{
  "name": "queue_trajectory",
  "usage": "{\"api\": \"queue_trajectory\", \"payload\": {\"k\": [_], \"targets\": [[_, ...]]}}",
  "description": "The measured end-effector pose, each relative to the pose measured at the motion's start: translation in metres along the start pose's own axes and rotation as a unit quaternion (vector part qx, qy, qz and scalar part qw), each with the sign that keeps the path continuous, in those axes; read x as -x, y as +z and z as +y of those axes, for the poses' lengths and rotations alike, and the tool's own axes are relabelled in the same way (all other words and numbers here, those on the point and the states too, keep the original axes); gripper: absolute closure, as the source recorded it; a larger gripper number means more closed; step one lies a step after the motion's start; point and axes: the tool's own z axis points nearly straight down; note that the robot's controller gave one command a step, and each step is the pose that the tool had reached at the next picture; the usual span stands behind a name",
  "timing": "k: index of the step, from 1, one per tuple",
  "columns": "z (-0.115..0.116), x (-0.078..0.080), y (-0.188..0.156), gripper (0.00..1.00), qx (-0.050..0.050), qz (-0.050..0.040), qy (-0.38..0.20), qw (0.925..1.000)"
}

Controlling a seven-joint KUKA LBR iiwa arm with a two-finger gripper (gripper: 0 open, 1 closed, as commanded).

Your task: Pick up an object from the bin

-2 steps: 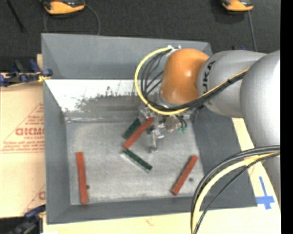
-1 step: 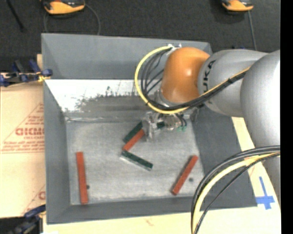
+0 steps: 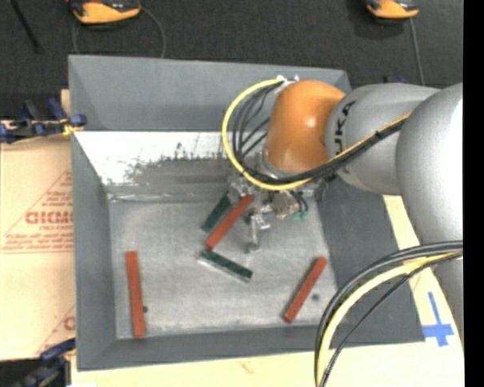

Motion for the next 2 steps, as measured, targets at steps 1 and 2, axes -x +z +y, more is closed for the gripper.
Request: {"api": "queue_trajectory", "payload": {"k": [1, 2], "targets": [[-0.0009, 0.0033, -0.0043, 1.0, -0.001, -0.0059, 0.001, 1.0], [0.0, -0.0004, 0.0001, 0.0, 0.0, 0.0007, 0.001, 1.0]]}}
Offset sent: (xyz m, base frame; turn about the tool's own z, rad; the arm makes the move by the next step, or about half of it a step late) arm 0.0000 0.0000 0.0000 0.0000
